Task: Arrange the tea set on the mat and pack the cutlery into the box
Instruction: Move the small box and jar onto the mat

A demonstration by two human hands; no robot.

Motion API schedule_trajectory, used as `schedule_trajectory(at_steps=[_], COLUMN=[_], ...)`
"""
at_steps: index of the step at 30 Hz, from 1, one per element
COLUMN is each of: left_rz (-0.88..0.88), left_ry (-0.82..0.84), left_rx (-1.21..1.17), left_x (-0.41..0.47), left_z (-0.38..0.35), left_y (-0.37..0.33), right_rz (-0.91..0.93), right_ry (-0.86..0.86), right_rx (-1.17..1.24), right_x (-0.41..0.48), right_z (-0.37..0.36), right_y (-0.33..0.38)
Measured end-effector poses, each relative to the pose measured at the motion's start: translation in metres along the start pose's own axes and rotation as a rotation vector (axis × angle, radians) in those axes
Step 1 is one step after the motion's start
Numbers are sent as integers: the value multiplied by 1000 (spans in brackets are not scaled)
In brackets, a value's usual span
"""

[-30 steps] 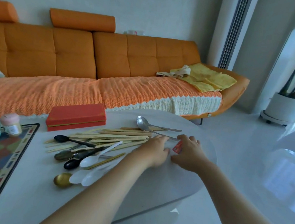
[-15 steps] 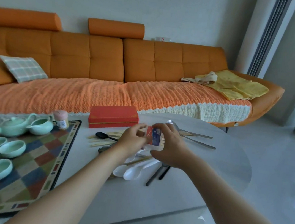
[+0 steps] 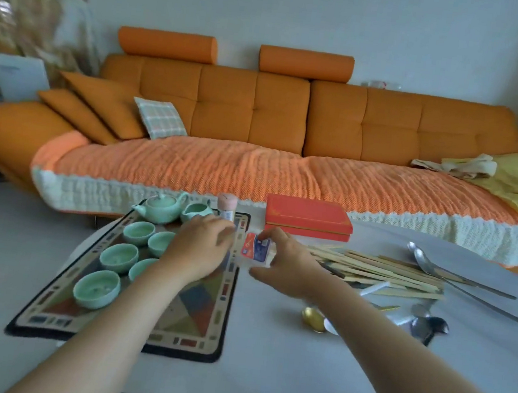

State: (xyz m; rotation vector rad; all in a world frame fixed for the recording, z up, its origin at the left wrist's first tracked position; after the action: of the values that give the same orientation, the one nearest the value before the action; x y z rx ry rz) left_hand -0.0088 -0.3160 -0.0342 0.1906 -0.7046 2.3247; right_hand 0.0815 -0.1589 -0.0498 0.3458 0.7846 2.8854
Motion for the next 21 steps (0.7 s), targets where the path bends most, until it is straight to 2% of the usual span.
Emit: schedule_trajectory(at_steps=[7,13,18,21], left_rz=[70,121,44,17], left_ry=[17,81,36,117], left_rx=[130,76,112,178], left_x=[6,9,18,20], left_z=[18,12,12,4], left_y=[70,89,79,74], right_rz=[-11,19,5,28], right_ry=[136,93,50,6], right_rx=[-69,-144,-205,-236], right_x=[52,84,93,91], right_z=[-57,-84,-90,-92], right_y=[33,43,45,45])
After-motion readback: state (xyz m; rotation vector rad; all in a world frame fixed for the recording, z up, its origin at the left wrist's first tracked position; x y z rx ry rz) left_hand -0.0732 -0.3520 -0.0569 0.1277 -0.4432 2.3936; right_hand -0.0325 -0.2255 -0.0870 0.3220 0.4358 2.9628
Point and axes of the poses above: each hand's wrist, its own x-axis towards the middle knuckle, its own z-axis out of the back of the hand, y = z × x, the point moved 5 cm from there along x, towards the middle knuckle
